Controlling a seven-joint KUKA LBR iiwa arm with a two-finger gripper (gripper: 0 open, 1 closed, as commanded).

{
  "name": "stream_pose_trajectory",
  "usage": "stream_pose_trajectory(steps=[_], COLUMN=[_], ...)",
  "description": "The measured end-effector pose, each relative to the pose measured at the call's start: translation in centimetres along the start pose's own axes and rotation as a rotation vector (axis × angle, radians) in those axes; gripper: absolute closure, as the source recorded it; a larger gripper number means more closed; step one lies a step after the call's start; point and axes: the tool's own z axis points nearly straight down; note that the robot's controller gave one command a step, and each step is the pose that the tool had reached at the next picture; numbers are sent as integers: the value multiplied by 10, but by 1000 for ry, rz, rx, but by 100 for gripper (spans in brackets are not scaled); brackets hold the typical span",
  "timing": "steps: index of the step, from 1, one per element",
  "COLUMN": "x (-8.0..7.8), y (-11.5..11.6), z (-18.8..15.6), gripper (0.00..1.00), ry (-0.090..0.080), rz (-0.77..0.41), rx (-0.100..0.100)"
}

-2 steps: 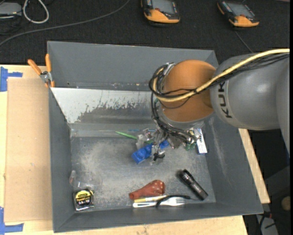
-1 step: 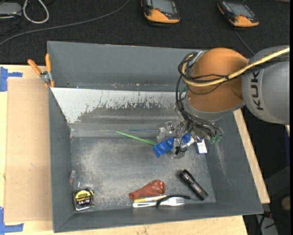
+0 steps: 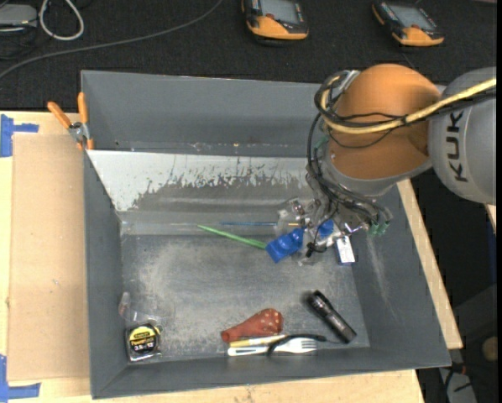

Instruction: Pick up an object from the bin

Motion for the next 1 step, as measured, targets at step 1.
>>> stream_pose_trajectory(steps=[1], x=[-7], y=[4], z=[-29], gripper=[100], ry=[-11], rz=[-76], rx=[5])
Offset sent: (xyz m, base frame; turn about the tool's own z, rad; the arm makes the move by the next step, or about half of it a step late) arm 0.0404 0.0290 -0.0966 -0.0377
